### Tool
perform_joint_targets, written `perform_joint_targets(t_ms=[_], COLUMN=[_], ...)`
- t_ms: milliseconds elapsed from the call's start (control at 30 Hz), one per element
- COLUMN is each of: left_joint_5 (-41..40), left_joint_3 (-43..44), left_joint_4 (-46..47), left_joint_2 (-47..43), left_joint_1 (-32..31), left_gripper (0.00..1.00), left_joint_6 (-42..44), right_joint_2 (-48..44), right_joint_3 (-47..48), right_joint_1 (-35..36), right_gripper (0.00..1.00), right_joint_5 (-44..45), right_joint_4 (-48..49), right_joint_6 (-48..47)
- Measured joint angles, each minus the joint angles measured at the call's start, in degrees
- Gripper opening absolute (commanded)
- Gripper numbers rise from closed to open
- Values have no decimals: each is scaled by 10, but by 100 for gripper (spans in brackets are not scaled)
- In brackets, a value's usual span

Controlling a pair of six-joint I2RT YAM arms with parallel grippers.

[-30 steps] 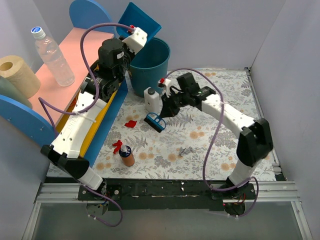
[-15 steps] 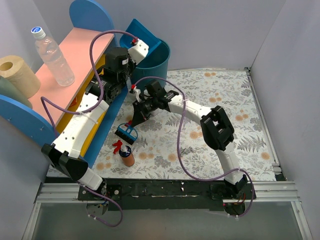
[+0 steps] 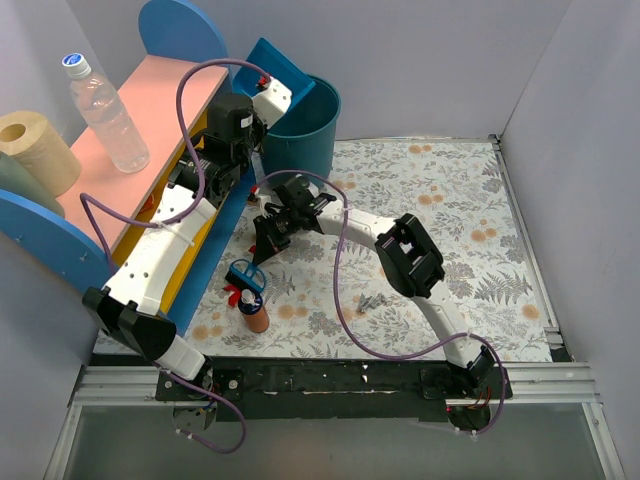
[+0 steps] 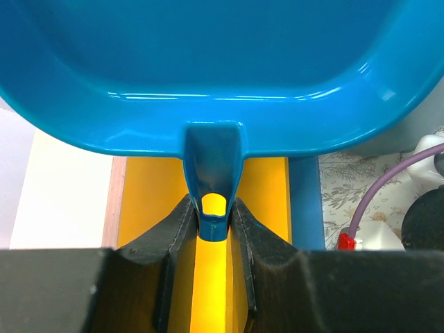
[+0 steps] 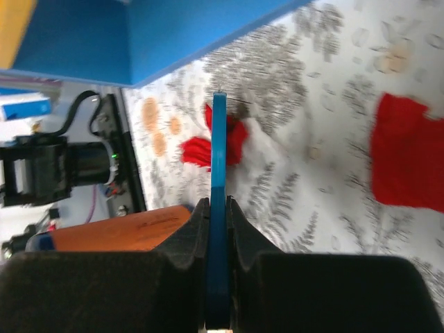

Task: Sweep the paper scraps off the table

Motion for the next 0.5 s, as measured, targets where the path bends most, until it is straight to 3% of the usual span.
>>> perform_joint_targets(t_ms=[233,500], left_joint_5=[1,26], left_joint_3=[21,61], left_joint_4=[-3,3], left_joint_2=[25,57], left_joint_1=[2,4], left_gripper=[0,0], left_joint_6=[-5,-17], right_joint_2=[-16,-173], right_joint_3=[-30,-192], right_joint_1=[-2,-49], right_gripper=[1,1], right_joint_5=[114,189], right_joint_4=[-47,-90], right_joint_6=[-5,-63])
